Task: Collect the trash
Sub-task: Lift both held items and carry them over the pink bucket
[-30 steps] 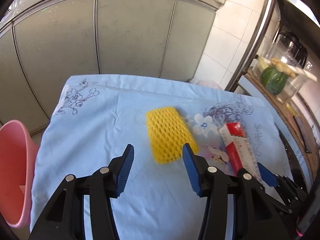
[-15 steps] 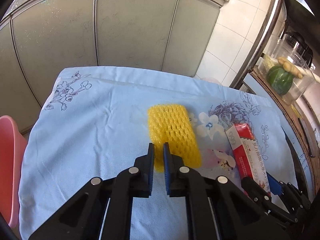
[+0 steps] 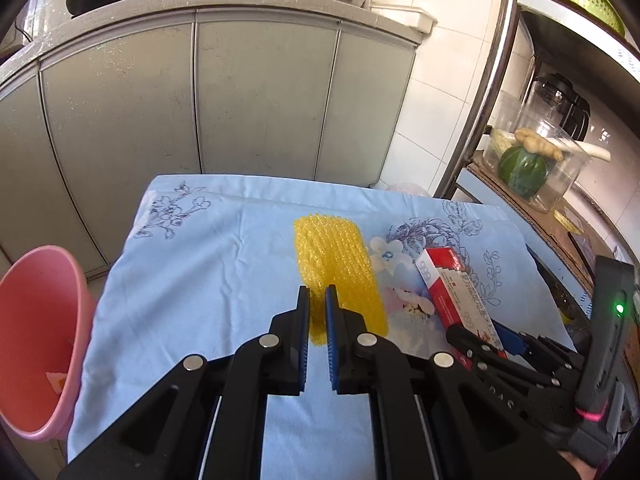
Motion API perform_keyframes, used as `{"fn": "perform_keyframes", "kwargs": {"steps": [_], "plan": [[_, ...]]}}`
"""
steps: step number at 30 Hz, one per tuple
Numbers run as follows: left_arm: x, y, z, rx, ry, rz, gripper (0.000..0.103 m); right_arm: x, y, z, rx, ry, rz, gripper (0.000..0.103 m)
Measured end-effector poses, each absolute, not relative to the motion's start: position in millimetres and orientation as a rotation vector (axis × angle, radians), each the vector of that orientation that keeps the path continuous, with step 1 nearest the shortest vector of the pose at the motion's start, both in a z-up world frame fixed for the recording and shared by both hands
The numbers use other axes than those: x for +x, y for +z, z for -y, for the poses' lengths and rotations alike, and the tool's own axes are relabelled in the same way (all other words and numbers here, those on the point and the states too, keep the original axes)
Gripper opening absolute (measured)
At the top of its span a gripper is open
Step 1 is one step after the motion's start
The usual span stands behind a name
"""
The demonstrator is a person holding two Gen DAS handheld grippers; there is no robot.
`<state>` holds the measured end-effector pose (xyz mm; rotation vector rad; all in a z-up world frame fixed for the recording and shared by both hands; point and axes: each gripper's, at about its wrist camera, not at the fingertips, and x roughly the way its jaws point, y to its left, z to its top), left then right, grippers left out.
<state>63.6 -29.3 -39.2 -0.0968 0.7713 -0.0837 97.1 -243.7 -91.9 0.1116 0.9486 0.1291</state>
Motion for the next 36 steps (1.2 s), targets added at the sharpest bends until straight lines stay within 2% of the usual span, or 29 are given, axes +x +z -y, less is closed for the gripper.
{"fn": "perform_keyframes", "kwargs": {"steps": [16,36], "plan": [[-4,-25,-18,-0.109,-0.002,-0.719,0.007,98,-93,246,0.125,0.128,-0.947,0.043],[-32,-19,-46,-0.172,0.036,-0.697,0.007,77,-89,219,0.191,0.322,-0.963,0.043]]}}
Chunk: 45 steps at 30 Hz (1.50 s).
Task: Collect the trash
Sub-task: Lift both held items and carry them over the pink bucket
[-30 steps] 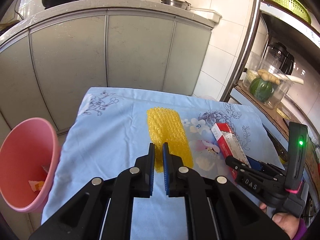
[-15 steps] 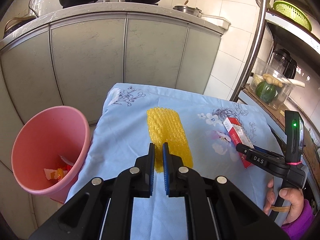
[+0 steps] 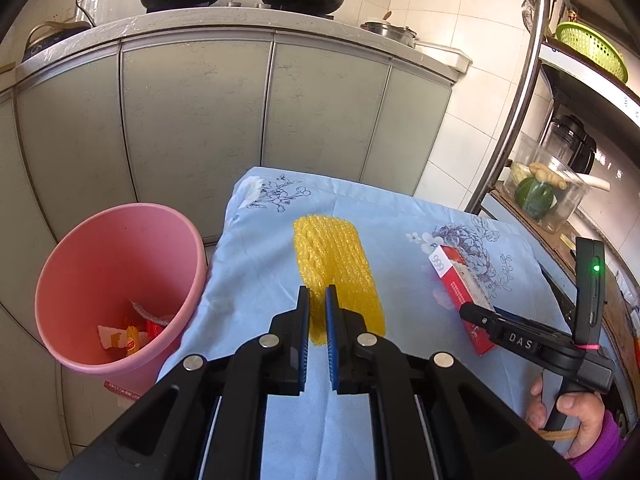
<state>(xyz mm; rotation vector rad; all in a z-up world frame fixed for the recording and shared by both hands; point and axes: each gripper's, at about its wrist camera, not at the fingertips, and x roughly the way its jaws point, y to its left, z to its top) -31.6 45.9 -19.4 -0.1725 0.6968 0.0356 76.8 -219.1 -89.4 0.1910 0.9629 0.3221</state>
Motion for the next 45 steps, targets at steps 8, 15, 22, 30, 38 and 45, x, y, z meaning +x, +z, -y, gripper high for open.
{"fn": "perform_keyframes", "kwargs": {"steps": [8,15,22,30,38,45], "plan": [[-40,-15,-55,-0.175,0.075,-0.676,0.007,62,-77,187,0.191,0.454,-0.961,0.043],[-47,-14,-73,-0.197,0.133,-0.657,0.007,57,-65,158,0.149,0.540,-0.960,0.043],[-57,-16,-102,-0.237,0.213,-0.646,0.007,57,-50,118,0.085,0.625,-0.956,0.043],[-64,-16,-138,-0.286,0.306,-0.634,0.007,63,-39,72,0.048,0.708,-0.974,0.043],[-72,-22,-171,-0.328,0.382,-0.636,0.007,67,-34,24,0.001,0.770,-0.999,0.043],[-75,-28,-197,-0.342,0.444,-0.642,0.007,70,-37,-20,-0.054,0.809,-1.035,0.043]]}}
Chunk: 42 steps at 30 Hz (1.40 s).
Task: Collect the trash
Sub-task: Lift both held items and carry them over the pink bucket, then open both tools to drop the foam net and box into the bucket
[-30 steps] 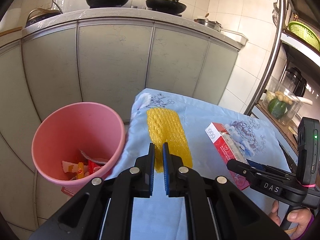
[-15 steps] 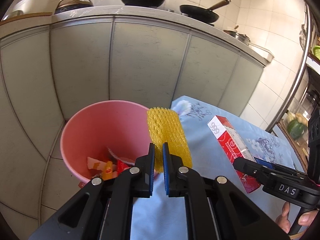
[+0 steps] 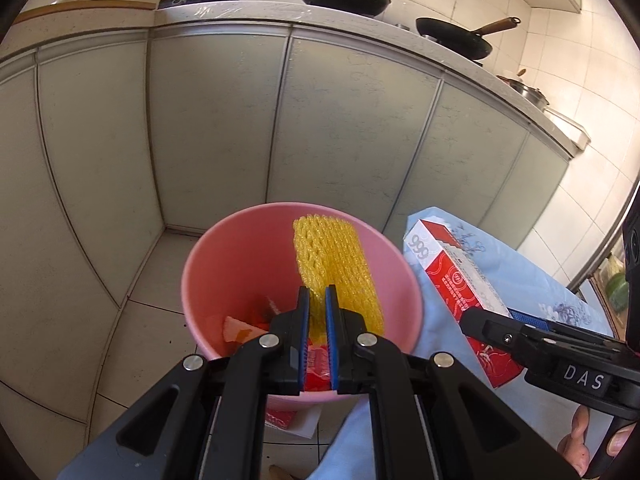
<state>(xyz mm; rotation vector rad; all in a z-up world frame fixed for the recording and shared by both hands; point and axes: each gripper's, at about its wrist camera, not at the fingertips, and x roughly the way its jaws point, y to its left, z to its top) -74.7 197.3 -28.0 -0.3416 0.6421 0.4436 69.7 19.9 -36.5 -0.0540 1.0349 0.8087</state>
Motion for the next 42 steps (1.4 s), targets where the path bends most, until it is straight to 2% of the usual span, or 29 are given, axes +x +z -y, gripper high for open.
{"fn": "perform_keyframes", "kwargs": {"steps": [19,42], "plan": [[-62,-58,-242,-0.362,0.530,-0.706,0.007,80,-75,-93,-0.211,0.769,-1.136,0.043],[-54,-81,-253,-0.374,0.561,-0.752,0.008,80,-74,-112,-0.223,0.786,-1.133,0.043]]}}
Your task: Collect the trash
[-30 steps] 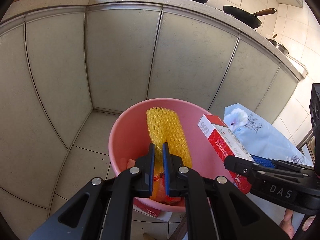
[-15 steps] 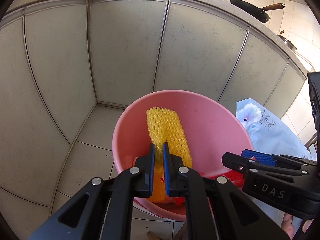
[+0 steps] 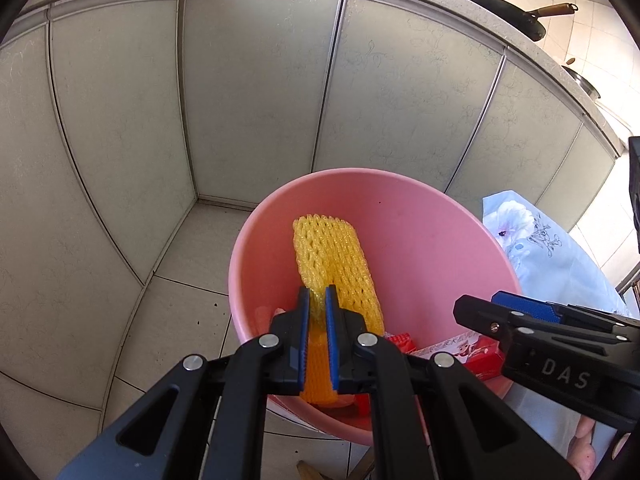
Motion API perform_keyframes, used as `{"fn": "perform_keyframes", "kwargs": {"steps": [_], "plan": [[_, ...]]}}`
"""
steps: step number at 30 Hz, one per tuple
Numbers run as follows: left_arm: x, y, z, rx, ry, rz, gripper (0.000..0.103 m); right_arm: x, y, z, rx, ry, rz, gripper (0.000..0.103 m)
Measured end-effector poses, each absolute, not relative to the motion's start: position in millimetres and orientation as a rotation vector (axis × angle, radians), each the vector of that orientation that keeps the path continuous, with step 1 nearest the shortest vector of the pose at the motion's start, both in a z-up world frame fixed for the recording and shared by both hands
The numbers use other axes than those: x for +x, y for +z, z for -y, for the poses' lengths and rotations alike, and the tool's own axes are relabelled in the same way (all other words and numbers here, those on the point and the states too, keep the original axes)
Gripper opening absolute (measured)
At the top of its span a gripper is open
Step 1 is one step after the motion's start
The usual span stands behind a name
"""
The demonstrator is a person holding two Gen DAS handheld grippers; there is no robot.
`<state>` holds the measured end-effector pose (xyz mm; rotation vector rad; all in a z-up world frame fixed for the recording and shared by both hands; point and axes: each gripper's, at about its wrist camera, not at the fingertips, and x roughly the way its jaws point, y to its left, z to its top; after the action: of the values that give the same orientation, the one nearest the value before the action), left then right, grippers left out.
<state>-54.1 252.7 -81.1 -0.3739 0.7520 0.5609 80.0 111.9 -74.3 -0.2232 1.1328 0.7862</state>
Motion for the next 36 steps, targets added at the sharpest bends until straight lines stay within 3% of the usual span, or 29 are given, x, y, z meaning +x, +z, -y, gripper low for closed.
{"fn": "perform_keyframes", "kwargs": {"steps": [5,7,12,16,36], "plan": [[-53,-82,-254,-0.382,0.573,-0.765,0.012,79,-70,-109,-0.176,0.809,-1.116,0.043],[-54,-83,-255,-0.387,0.575,-0.772,0.026,79,-67,-107,-0.164,0.809,-1.109,0.043],[-56,-81,-253,-0.379,0.567,-0.758,0.033,79,-62,-104,-0.138,0.821,-1.098,0.043],[-58,-77,-250,-0.363,0.563,-0.745,0.050,77,-57,-101,-0.135,0.829,-1.084,0.043],[-69,-46,-239,-0.338,0.530,-0.697,0.071,76,-36,-80,-0.095,0.844,-1.013,0.043]]}}
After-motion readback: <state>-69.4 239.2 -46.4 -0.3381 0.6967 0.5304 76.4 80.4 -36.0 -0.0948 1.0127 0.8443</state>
